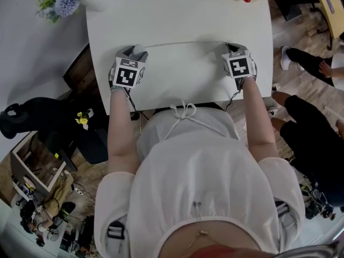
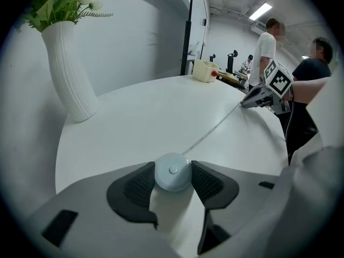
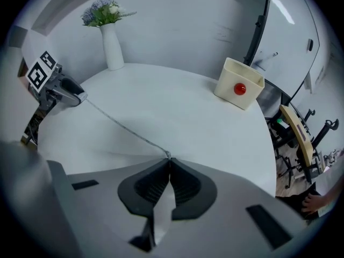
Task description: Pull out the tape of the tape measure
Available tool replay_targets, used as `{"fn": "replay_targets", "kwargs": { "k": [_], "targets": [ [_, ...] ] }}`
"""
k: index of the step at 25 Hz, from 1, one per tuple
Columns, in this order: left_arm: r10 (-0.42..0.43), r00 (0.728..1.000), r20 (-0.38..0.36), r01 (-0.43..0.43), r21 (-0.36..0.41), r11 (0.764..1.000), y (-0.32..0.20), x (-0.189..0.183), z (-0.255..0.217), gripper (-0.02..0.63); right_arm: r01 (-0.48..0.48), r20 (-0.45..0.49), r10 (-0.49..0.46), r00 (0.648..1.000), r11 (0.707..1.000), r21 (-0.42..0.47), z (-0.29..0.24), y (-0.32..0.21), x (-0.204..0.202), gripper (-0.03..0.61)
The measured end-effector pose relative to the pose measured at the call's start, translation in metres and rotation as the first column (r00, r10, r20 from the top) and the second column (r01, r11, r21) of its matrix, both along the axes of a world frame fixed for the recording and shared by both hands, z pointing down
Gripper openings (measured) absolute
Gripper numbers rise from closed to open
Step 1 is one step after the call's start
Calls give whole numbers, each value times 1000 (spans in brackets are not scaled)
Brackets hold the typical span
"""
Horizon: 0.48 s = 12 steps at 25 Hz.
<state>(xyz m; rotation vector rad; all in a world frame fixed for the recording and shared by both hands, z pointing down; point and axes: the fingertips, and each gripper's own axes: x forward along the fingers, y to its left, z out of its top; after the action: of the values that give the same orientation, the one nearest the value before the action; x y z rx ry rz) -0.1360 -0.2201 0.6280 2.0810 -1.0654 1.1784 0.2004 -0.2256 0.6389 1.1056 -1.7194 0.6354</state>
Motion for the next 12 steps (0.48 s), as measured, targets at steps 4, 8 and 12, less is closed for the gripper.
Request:
{"fn": "replay_targets", "kwargs": {
  "k": [4, 8, 12],
  "targets": [
    [-9, 1000, -18, 9, 10, 1000, -2, -1, 1, 229, 6, -3, -6, 1000, 1000, 21, 0, 0, -1, 15],
    [-28, 999, -40, 28, 21, 999, -2, -2, 2, 230, -8, -25, 9, 1000, 999, 53, -1, -2, 2, 45],
    [-35, 998, -53, 37, 27, 999, -1, 0, 0, 230, -45, -33, 47, 998, 997, 64, -4, -1, 7, 100]
  ]
}}
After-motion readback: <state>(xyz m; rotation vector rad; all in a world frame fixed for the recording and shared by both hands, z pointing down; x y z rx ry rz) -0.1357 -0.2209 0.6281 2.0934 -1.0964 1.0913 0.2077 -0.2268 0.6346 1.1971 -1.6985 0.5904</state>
